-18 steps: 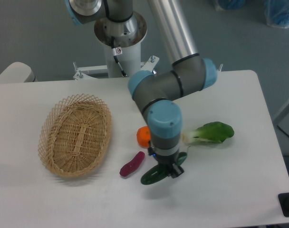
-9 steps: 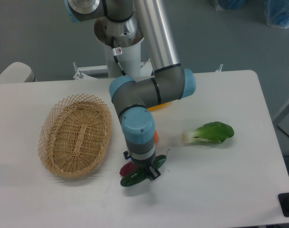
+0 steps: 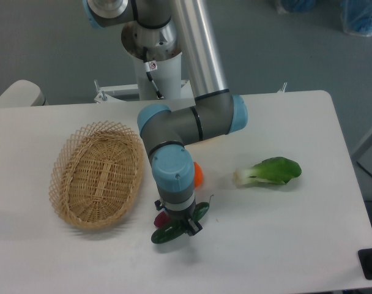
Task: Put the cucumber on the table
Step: 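Set the cucumber on the table and open the gripper, then lift the open gripper away from the cucumber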
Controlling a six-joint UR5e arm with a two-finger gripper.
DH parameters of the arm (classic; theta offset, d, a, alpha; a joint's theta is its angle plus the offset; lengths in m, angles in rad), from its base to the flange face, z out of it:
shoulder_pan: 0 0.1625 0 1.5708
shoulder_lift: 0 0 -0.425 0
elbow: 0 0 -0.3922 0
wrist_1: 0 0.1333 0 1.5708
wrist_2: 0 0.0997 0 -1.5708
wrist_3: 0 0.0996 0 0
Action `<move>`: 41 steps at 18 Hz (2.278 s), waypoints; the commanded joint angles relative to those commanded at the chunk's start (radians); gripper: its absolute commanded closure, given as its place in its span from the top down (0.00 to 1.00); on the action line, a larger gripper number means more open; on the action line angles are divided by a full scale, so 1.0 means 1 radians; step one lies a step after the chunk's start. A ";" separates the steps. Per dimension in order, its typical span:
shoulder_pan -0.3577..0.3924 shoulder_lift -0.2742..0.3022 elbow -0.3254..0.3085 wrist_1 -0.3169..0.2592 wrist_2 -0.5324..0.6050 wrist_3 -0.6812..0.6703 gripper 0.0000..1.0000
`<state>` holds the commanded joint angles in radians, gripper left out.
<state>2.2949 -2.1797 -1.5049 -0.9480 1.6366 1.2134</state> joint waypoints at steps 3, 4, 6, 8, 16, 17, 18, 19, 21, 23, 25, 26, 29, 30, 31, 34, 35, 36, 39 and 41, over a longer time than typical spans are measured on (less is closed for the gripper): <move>-0.006 -0.002 0.000 -0.002 0.026 0.001 0.46; -0.008 -0.002 0.000 -0.002 0.025 0.001 0.61; -0.008 -0.002 0.000 0.000 0.025 0.001 0.87; -0.008 -0.002 0.000 0.000 0.025 0.001 0.95; -0.003 0.006 0.008 -0.002 0.020 0.009 1.00; 0.000 0.011 0.011 -0.002 0.022 0.014 1.00; 0.003 0.014 0.021 -0.005 0.023 0.014 1.00; 0.009 0.018 0.037 -0.012 0.022 0.017 1.00; 0.029 0.020 0.049 -0.014 0.020 0.018 1.00; 0.046 0.029 0.051 -0.015 0.019 0.034 1.00; 0.067 0.037 0.051 -0.017 0.014 0.076 1.00; 0.081 0.041 0.054 -0.024 0.012 0.093 1.00; 0.115 0.040 0.089 -0.060 -0.027 0.101 1.00; 0.123 0.038 0.104 -0.077 -0.035 0.101 1.00; 0.130 0.037 0.117 -0.096 -0.040 0.106 1.00; 0.175 0.032 0.140 -0.124 -0.075 0.190 1.00; 0.193 0.032 0.140 -0.124 -0.096 0.196 1.00; 0.207 0.032 0.143 -0.124 -0.115 0.213 1.00; 0.244 0.032 0.144 -0.126 -0.132 0.265 1.00; 0.258 0.032 0.144 -0.130 -0.129 0.275 1.00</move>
<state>2.5525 -2.1476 -1.3606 -1.0784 1.5079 1.4879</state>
